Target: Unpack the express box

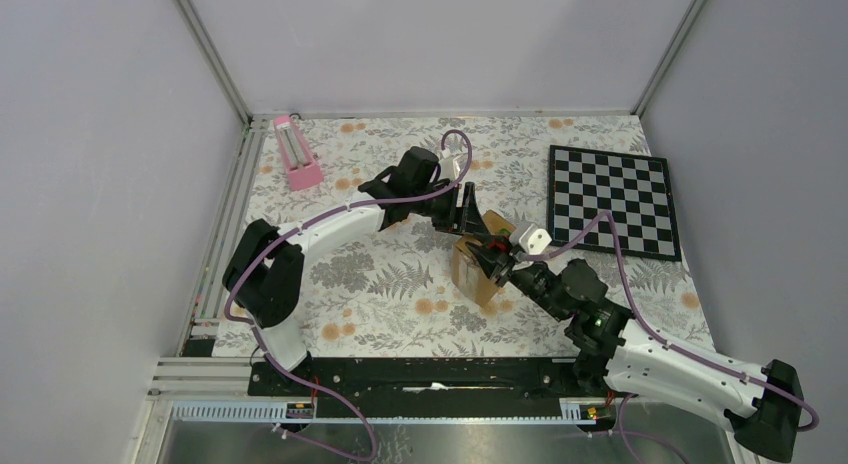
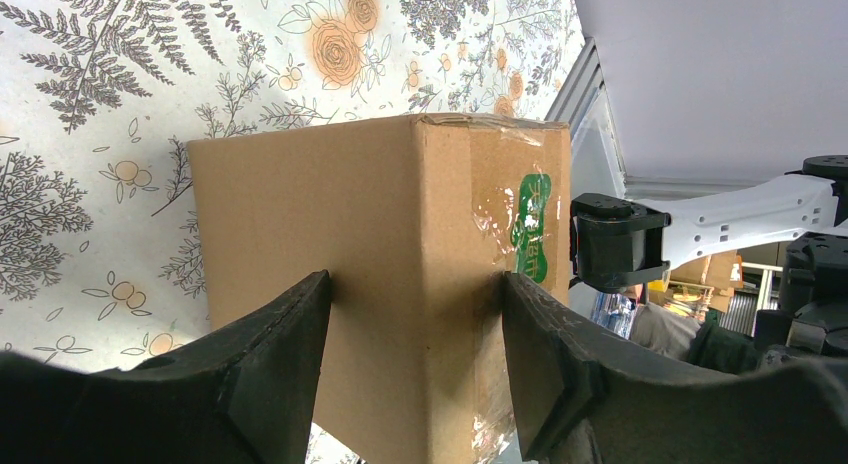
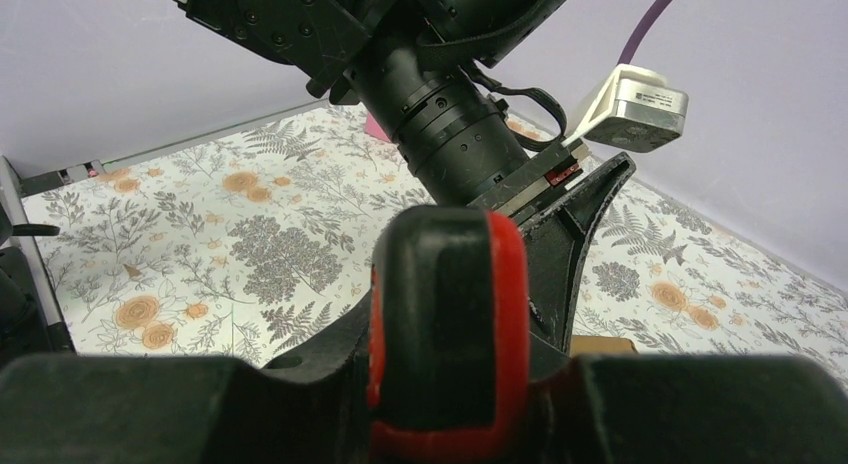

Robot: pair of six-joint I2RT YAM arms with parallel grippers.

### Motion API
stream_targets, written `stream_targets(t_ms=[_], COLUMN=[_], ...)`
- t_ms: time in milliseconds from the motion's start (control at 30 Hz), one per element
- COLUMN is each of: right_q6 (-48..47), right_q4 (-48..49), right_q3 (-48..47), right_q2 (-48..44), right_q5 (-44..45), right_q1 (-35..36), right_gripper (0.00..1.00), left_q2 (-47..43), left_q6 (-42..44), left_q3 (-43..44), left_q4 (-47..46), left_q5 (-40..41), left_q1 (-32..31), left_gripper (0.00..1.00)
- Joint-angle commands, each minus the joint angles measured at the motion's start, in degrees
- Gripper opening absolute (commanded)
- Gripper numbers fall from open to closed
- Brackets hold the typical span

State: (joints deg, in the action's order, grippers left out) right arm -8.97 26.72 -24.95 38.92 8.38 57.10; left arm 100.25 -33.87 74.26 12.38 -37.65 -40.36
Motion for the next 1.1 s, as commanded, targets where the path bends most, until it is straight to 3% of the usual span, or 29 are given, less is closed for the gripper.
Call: stream_targets(t_ms=[0, 300, 1067], right_q6=[0.1, 0.5, 2.9], right_q4=[3.4, 1.8, 8.9], right_q3=[1.9, 2.8, 7.1], right_q2=[-1.5, -1.6, 2.1], right_q5=[2.8, 2.4, 3.9], right_q1=[0.5, 0.4, 0.5], right_gripper=[0.00, 0.00, 0.00], left_q2=[4.3, 4.6, 4.8], left_q6=[4.9, 4.8, 4.4], left_q3=[-2.4, -2.2, -1.9], left_q4=[8.6, 8.6, 8.6], left_q5=[7.8, 7.6, 6.8], left_q1=[-0.2, -0.2, -0.3], left_gripper=[0.59, 0.59, 0.58])
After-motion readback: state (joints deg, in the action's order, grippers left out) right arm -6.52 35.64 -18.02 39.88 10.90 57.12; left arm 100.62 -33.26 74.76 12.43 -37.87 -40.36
